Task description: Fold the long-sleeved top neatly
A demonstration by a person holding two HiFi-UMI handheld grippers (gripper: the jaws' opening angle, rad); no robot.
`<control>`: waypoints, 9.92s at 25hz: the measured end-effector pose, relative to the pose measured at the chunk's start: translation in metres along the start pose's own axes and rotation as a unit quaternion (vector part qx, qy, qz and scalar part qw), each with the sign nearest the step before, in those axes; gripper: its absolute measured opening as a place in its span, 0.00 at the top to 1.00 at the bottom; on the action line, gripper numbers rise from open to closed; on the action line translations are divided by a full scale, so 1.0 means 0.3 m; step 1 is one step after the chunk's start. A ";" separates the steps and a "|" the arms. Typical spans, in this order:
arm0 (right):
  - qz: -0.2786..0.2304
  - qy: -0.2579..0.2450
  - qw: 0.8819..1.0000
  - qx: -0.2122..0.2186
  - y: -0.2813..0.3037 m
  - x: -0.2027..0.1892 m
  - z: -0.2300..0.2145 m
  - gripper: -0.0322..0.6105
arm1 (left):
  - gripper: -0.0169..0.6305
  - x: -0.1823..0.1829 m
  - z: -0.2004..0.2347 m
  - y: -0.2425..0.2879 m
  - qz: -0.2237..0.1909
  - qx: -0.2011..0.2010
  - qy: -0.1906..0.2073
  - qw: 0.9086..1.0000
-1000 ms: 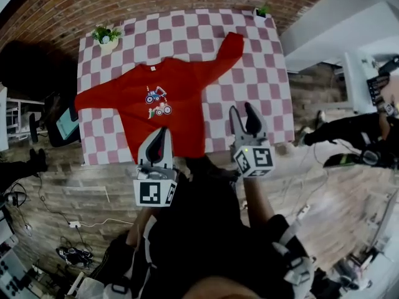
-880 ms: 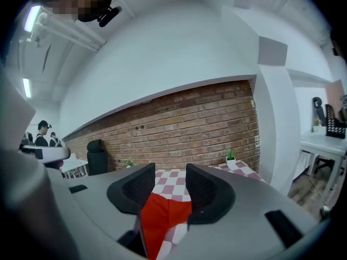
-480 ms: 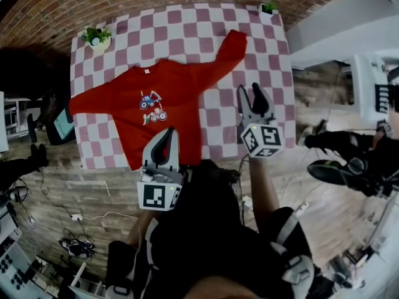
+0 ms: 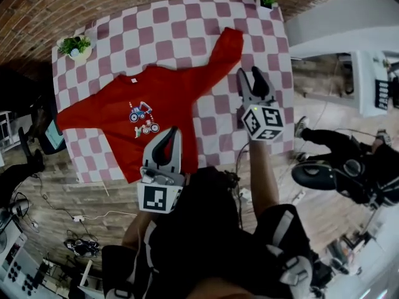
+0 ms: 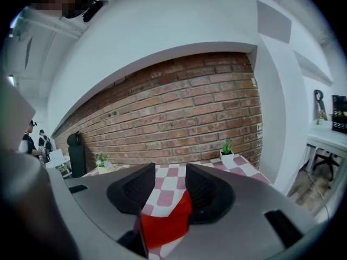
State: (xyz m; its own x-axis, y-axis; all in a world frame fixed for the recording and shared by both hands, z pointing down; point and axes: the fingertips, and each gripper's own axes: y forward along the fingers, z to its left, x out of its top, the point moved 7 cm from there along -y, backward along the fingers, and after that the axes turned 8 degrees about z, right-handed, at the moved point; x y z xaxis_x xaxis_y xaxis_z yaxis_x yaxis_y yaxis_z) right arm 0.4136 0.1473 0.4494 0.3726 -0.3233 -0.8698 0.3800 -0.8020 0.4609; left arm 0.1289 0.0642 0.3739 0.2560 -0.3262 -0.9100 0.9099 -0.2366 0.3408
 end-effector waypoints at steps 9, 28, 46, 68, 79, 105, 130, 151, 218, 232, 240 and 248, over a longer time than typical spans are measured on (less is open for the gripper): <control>0.046 0.026 0.998 -0.033 0.343 -0.050 -0.234 0.69 | 0.96 -0.002 0.094 0.227 0.020 -0.023 -0.008 1.000; 0.217 0.041 0.974 -0.049 0.762 -0.270 -0.466 0.68 | 0.96 -0.064 0.216 0.358 0.052 -0.035 -0.015 0.998; 0.168 0.023 0.984 -0.060 0.633 -0.166 -0.404 0.89 | 0.96 -0.039 0.160 0.247 0.025 -0.011 -0.010 1.000; 0.023 -0.031 0.999 0.022 0.099 0.114 0.048 0.89 | 0.96 0.041 -0.009 -0.168 -0.042 0.063 0.019 0.997; -0.013 -0.076 0.995 0.055 -0.082 0.138 0.330 0.89 | 0.96 0.016 0.072 -0.349 -0.050 0.075 0.024 0.996; 0.023 -0.186 0.982 0.027 -0.251 -0.389 1.087 0.89 | 0.96 -0.109 0.421 -0.798 -0.050 0.044 0.016 0.998; 0.166 -0.284 0.944 0.023 -0.152 -1.016 1.396 0.89 | 0.96 -0.295 0.636 -0.981 -0.024 0.032 0.002 0.999; 0.301 -0.331 0.887 0.117 -0.146 -1.239 1.442 0.85 | 0.96 -0.381 0.653 -0.991 0.001 0.019 -0.005 1.000; 0.052 -0.179 0.929 0.321 -0.041 -0.264 2.187 0.94 | 0.96 -0.436 1.512 -1.187 0.017 0.286 -0.136 0.948; 0.098 -0.206 0.913 0.338 0.159 -0.337 2.444 0.94 | 0.96 -0.639 1.827 -1.102 0.089 0.239 -0.160 0.954; 0.120 -0.214 0.907 0.342 0.232 -0.382 2.501 0.94 | 0.95 -0.819 1.995 -0.980 0.166 0.200 -0.132 0.957; 0.145 -0.208 0.906 0.339 0.285 -0.422 2.490 0.94 | 0.80 -0.971 2.099 -0.842 0.249 0.125 -0.116 0.953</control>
State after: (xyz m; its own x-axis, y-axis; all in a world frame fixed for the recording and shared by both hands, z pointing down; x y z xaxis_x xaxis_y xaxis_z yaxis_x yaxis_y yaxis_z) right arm -0.2337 -0.2554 0.4675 -0.0318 -0.6187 -0.7850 -0.3428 -0.7310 0.5900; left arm -0.3810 -0.3573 0.7017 0.5301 -0.6428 -0.5530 0.5800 -0.2009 0.7895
